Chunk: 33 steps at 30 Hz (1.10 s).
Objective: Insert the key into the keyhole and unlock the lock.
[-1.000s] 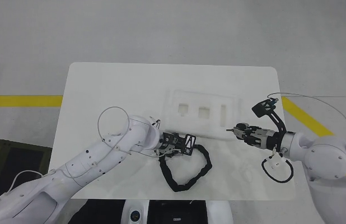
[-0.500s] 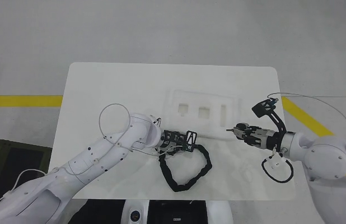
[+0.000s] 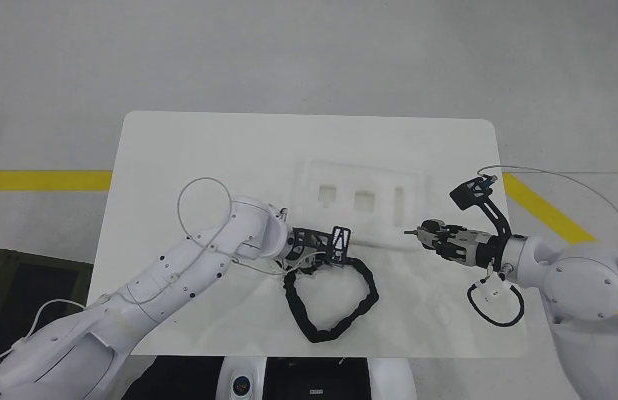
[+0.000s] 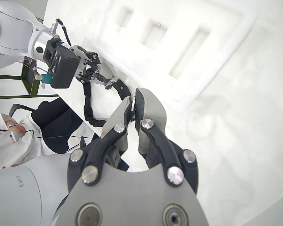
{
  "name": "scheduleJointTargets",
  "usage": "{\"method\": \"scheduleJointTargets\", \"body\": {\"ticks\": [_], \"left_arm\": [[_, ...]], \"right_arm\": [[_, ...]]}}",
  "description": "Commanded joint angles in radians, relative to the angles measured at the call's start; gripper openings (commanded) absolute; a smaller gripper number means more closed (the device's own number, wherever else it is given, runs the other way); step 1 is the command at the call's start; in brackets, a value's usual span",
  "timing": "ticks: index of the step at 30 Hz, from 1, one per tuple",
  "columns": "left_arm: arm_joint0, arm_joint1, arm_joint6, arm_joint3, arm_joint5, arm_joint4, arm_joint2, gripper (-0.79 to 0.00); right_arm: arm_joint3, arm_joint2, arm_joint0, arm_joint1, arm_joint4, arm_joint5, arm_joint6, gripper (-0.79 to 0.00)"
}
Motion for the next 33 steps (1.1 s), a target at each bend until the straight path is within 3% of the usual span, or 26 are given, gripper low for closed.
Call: {"method": "scheduleJointTargets", "body": {"ticks": [1,9,18,25,33], "left_arm": [[0.003,0.001,0.021,0.004,-0.006,-0.014,-0.013,-0.785],[0.068,0.035,0.170,-0.001,-0.029,-0.037,-0.119,-0.785],[0.200,0.084,0.443,-0.026,-0.033,0.043,-0.269,-0.785],[0.283,0.104,0.677,-0.083,0.057,0.255,-0.325,-0.785],[0.321,0.107,0.933,-0.036,0.144,0.395,-0.331,-0.785]], "right_arm": [[0.000,0.000,0.000,0.000,0.000,0.000,0.000,-0.785],[0.000,0.000,0.000,0.000,0.000,0.000,0.000,-0.785],[0.000,-0.027,-0.013,-0.001,0.058,-0.017,-0.045,-0.785],[-0.031,-0.081,0.008,-0.002,0.154,-0.032,-0.058,-0.785],[-0.080,-0.164,0.022,-0.006,0.189,-0.020,-0.093,-0.785]]}}
